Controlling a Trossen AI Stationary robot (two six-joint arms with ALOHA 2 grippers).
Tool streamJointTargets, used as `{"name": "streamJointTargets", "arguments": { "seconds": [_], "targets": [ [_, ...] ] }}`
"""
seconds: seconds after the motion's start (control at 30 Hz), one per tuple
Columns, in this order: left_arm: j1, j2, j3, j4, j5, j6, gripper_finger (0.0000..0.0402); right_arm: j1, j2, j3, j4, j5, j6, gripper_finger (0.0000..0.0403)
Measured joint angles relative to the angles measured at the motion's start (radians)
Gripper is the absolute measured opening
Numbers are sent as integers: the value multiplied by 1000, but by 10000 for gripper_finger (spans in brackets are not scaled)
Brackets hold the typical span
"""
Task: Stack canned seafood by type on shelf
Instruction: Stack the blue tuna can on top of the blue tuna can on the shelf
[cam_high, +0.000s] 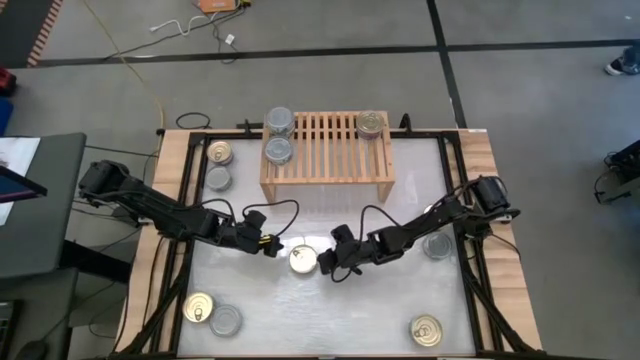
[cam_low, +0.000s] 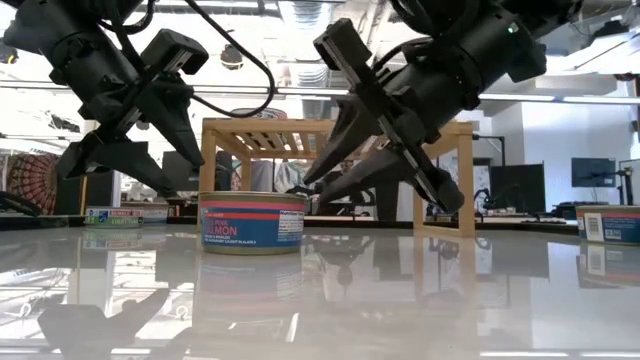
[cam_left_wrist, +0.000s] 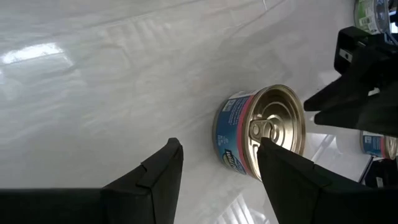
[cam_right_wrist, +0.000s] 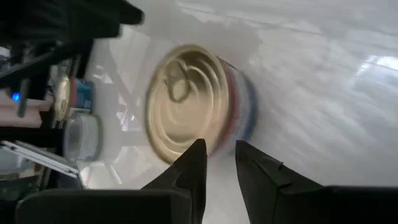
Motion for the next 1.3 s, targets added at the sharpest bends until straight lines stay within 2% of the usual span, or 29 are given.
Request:
{"name": "streamJointTargets", "arguments": {
  "seconds": [1.3],
  "targets": [
    [23,0,0,1,0,-6,196,18,-2,0,19,64,-8,107]
  ]
}}
